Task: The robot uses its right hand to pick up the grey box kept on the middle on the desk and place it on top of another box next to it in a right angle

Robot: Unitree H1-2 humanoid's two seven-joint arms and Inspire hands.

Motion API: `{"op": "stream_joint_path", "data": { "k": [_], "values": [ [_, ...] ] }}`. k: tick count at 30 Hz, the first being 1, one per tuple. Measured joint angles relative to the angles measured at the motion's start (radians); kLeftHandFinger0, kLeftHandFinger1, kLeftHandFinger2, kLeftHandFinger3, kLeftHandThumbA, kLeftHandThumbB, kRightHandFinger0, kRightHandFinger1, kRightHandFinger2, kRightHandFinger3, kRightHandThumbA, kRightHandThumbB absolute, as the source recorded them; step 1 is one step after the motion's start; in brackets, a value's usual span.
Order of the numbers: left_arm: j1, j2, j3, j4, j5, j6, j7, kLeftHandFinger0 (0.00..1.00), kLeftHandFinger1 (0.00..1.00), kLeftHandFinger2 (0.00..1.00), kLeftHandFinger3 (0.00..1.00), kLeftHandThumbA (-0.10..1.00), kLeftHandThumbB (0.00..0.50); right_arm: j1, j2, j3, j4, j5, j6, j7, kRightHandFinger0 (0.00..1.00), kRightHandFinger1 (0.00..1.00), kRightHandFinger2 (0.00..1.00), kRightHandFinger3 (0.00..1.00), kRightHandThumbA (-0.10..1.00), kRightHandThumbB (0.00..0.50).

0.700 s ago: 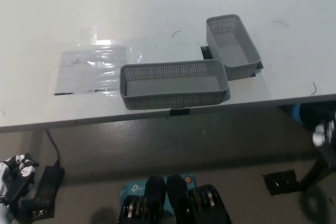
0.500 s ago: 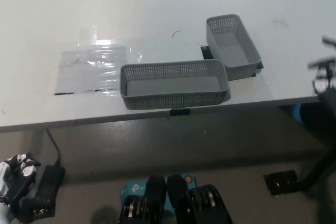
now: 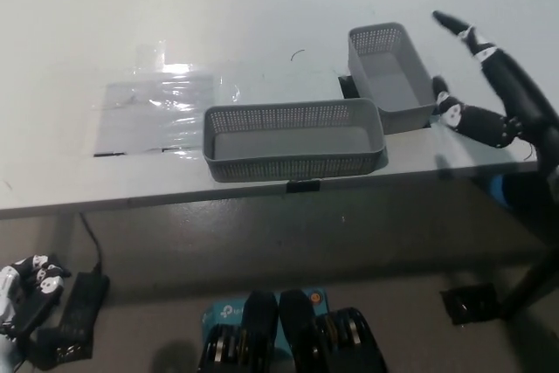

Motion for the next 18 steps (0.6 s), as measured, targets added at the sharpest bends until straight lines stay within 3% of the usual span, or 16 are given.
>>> {"op": "stream_joint_path", "data": {
  "k": [6, 11, 18],
  "values": [
    [0.0, 0.004, -0.002, 0.0, 0.002, 0.001, -0.001, 0.0, 0.02, 0.14, 0.34, -0.07, 0.5, -0.081, -0.043, 0.065, 0.133, -0.022, 0.001, 0.086, 1.0, 1.0, 1.0, 1.0, 0.0, 0.44],
    [0.001, 0.008, -0.002, 0.0, 0.007, 0.002, -0.001, 0.02, 0.05, 0.14, 0.33, -0.05, 0.5, -0.149, -0.047, 0.103, 0.239, -0.057, -0.018, 0.124, 1.0, 1.0, 1.0, 1.0, 0.03, 0.426],
    [0.004, 0.018, -0.006, 0.001, 0.021, -0.003, -0.011, 0.0, 0.03, 0.11, 0.29, -0.04, 0.5, -0.201, -0.03, 0.126, 0.317, -0.098, -0.051, 0.14, 1.0, 1.0, 1.0, 1.0, -0.01, 0.392]
  ]
}}
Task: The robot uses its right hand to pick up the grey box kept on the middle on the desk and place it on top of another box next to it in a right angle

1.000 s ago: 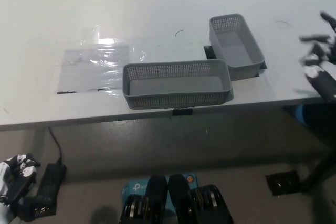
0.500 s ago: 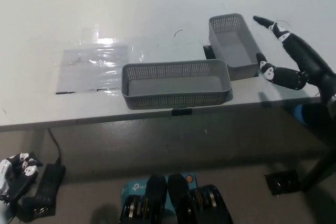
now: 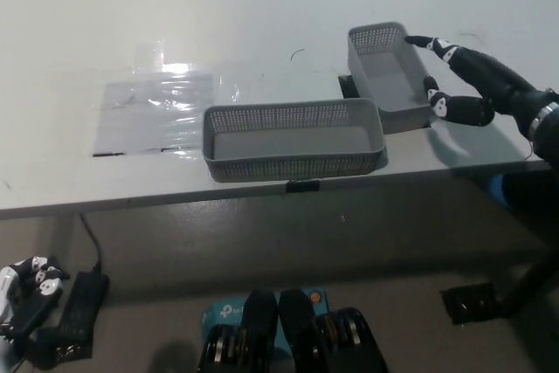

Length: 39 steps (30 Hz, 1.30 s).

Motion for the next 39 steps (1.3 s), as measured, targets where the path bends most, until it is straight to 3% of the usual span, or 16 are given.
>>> {"op": "stream_joint_path", "data": {
  "k": [6, 12, 19, 33, 35, 39],
  "values": [
    [0.0, 0.004, -0.004, 0.0, 0.012, -0.001, -0.005, 0.0, 0.05, 0.15, 0.33, -0.1, 0.5, -0.035, 0.022, 0.004, 0.0, -0.03, -0.014, 0.013, 1.0, 1.0, 1.0, 1.0, 0.06, 0.376],
    [0.0, 0.005, -0.008, -0.004, 0.022, 0.004, -0.007, 0.01, 0.06, 0.15, 0.32, -0.1, 0.5, -0.039, 0.045, 0.023, 0.0, -0.059, -0.02, 0.021, 1.0, 1.0, 1.0, 1.0, -0.02, 0.411],
    [-0.002, 0.008, -0.008, -0.009, 0.022, 0.004, -0.009, 0.0, 0.05, 0.11, 0.31, -0.1, 0.5, -0.036, 0.048, 0.035, 0.065, -0.085, -0.038, 0.022, 1.0, 1.0, 1.0, 1.0, -0.02, 0.4],
    [-0.004, 0.02, -0.007, -0.017, 0.021, 0.002, -0.018, 0.02, 0.07, 0.13, 0.3, -0.1, 0.5, -0.005, 0.051, 0.066, 0.185, -0.142, -0.084, 0.022, 1.0, 1.0, 1.0, 1.0, 0.04, 0.397],
    [-0.01, 0.028, -0.007, -0.017, 0.021, 0.001, -0.022, 0.01, 0.06, 0.12, 0.29, -0.1, 0.5, -0.005, 0.058, 0.075, 0.187, -0.151, -0.087, 0.022, 1.0, 1.0, 1.0, 1.0, 0.03, 0.378],
    [-0.024, 0.037, -0.007, -0.017, 0.021, 0.001, -0.026, 0.0, 0.05, 0.12, 0.3, -0.1, 0.5, -0.003, 0.082, 0.098, 0.179, -0.171, -0.087, 0.024, 1.0, 1.0, 1.0, 1.0, -0.02, 0.385]
  ]
}}
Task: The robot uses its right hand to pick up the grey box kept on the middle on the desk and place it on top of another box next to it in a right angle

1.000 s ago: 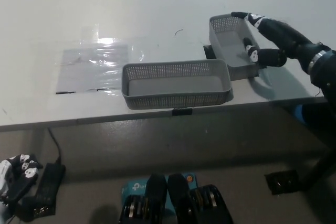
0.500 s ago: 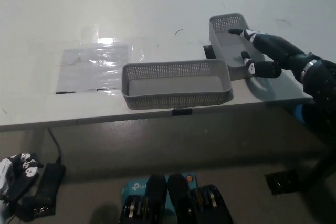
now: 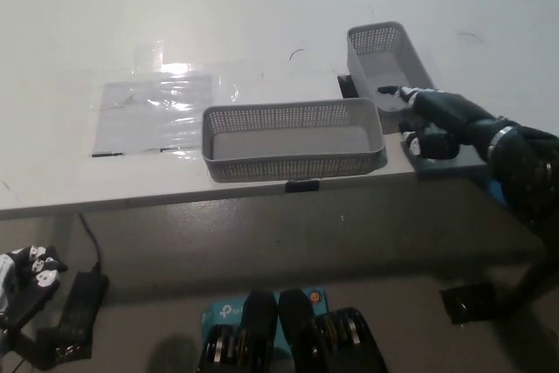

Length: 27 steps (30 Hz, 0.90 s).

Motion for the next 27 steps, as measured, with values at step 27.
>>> {"op": "stream_joint_path", "data": {
  "k": [27],
  "values": [
    [0.011, 0.004, 0.001, -0.013, 0.0, -0.003, -0.007, 0.0, 0.02, 0.11, 0.29, -0.1, 0.5, -0.09, 0.007, 0.138, 0.071, -0.259, 0.012, -0.031, 1.0, 1.0, 1.0, 1.0, -0.1, 0.312]
  ]
}}
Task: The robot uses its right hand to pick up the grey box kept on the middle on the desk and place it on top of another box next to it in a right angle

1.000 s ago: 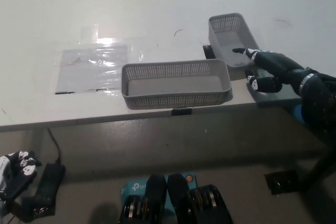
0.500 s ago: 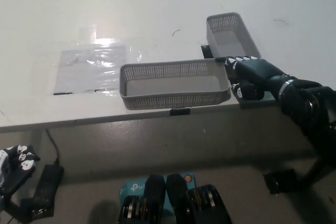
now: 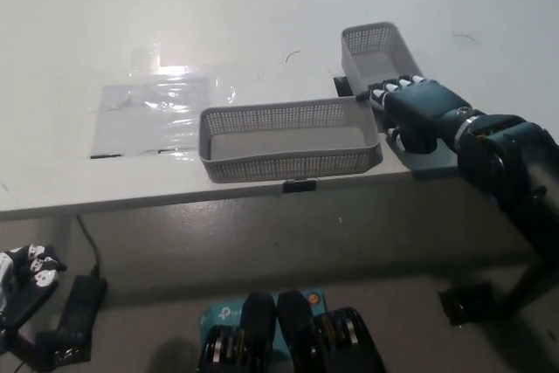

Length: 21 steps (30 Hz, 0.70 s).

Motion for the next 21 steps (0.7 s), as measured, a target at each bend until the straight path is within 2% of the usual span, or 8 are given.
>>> {"op": "stream_joint_path", "data": {
  "k": [3, 4, 7, 8, 12, 21],
  "values": [
    [0.001, 0.0, -0.001, 0.0, 0.0, 0.0, -0.001, 0.0, 0.03, 0.13, 0.29, -0.1, 0.5, 0.0, 0.002, -0.025, -0.001, 0.002, 0.0, -0.001, 1.0, 1.0, 1.0, 1.0, -0.1, 0.309],
    [0.002, 0.0, -0.001, 0.0, 0.0, 0.0, -0.001, 0.01, 0.04, 0.14, 0.3, -0.1, 0.5, 0.0, 0.003, -0.034, -0.003, 0.004, 0.002, 0.001, 1.0, 1.0, 1.0, 1.0, -0.1, 0.334],
    [0.008, 0.0, -0.002, -0.001, 0.001, -0.001, -0.001, 0.02, 0.05, 0.14, 0.28, -0.1, 0.5, 0.0, 0.009, -0.052, -0.009, 0.01, 0.007, 0.013, 1.0, 1.0, 1.0, 1.0, -0.1, 0.326],
    [0.012, 0.0, -0.002, -0.002, 0.001, -0.001, -0.001, 0.01, 0.05, 0.13, 0.27, -0.1, 0.5, 0.0, 0.012, -0.061, -0.01, 0.015, 0.009, 0.02, 1.0, 1.0, 1.0, 1.0, -0.1, 0.343],
    [0.023, 0.0, -0.002, -0.005, 0.001, -0.001, -0.001, 0.0, 0.04, 0.12, 0.24, -0.1, 0.5, 0.016, 0.013, -0.116, -0.016, 0.038, 0.045, 0.056, 1.0, 1.0, 1.0, 1.0, -0.1, 0.363],
    [0.028, -0.001, -0.005, -0.005, 0.001, -0.005, -0.001, 0.0, 0.03, 0.11, 0.2, -0.1, 0.5, 0.068, 0.013, -0.158, -0.067, 0.089, 0.096, 0.127, 1.0, 1.0, 1.0, 1.0, -0.1, 0.356]
  ]
}}
